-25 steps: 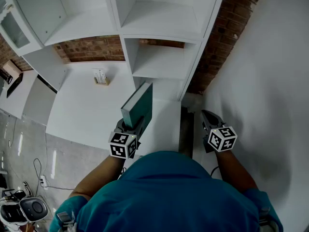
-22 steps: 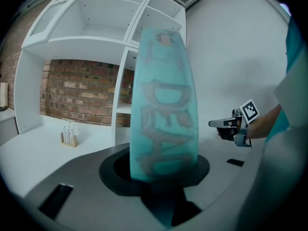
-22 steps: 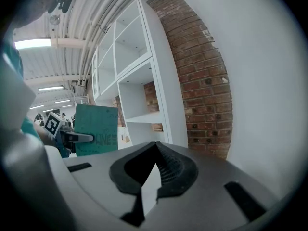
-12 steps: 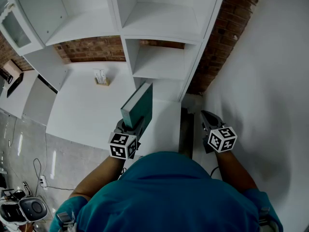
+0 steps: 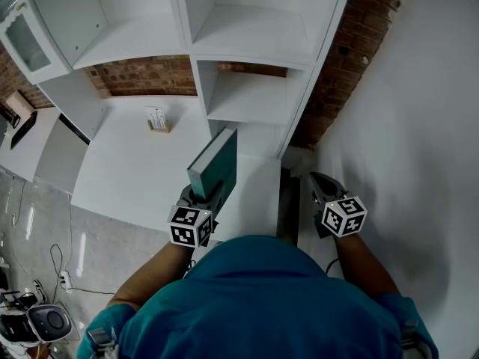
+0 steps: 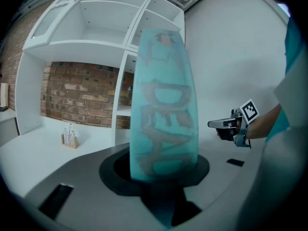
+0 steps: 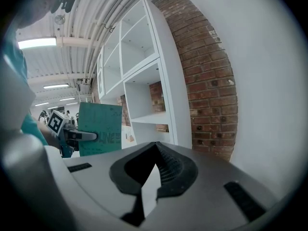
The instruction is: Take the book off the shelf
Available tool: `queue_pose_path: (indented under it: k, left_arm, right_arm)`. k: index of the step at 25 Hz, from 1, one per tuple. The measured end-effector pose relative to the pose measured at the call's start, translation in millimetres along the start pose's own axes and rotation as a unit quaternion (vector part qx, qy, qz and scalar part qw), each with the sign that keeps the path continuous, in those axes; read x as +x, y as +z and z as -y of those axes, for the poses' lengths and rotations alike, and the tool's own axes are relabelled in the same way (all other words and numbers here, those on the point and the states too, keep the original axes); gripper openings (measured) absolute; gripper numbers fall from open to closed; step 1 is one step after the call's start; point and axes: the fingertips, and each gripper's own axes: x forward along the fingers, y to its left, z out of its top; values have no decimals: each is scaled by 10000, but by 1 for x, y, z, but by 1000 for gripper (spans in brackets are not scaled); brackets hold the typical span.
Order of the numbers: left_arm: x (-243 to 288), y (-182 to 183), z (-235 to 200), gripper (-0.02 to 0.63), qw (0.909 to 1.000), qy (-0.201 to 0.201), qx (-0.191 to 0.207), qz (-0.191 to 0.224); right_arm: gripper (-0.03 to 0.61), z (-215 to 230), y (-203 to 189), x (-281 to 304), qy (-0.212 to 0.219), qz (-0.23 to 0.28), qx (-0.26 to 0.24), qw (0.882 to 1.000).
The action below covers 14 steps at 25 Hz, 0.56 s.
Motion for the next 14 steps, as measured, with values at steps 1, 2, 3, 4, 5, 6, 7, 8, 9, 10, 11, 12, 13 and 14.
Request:
queue_pose_path:
  k: [1, 2, 3, 4, 5, 6, 7, 8, 9, 10, 11, 12, 13, 14]
  left_arm:
    - [0, 0, 0, 160, 10000, 5, -5, 3]
    - [0, -1, -1, 160, 10000, 8, -11, 3]
    - [-1, -1, -1, 160, 10000, 11, -13, 4]
    - [-1, -1, -1, 160, 10000, 13, -12, 6]
    - [-1, -1, -1, 160, 10000, 12, -10, 7]
    - [-1, 0, -1, 160, 10000, 9, -11, 8]
    - [-2, 0, -1, 160, 10000, 5, -13, 7]
    - [-2, 0, -1, 160, 10000, 2, -15, 7]
    - [-2, 0, -1, 160, 10000, 0, -15, 9]
    - [-2, 0, -1, 160, 10000, 0, -14, 11]
    - [-2, 0, 0, 160, 10000, 0, -13, 11]
    - [-2, 1, 0, 160, 10000, -1, -11, 11]
    - [-2, 1, 0, 160, 10000, -2, -10, 12]
    - [-2, 1, 0, 160, 10000, -3, -8, 13]
  right_arm:
    - [20, 0, 0, 0, 1, 2, 3, 10000]
    - [20, 0, 0, 0, 5, 6, 7, 10000]
    - [20, 0, 0, 1, 9, 10, 11, 10000]
    - [20, -1, 1, 1, 14, 12, 15, 10000]
    - [20, -1, 1, 1, 17, 12, 17, 10000]
    - [20, -1, 1, 1, 18, 9, 19, 10000]
    - [20, -1, 1, 1, 18, 6, 21, 10000]
    - [20, -1, 1, 1, 19, 3, 23, 10000]
    - [20, -1, 1, 1, 21, 2, 27, 10000]
    - [20, -1, 1, 1, 23, 2, 29, 10000]
    - [20, -1, 1, 1, 27, 3, 29, 10000]
    - [20, -1, 1, 1, 30, 4, 27, 10000]
    - [20, -1, 2, 1, 34, 4, 24, 10000]
    - [20, -1, 2, 1, 37, 5, 21, 10000]
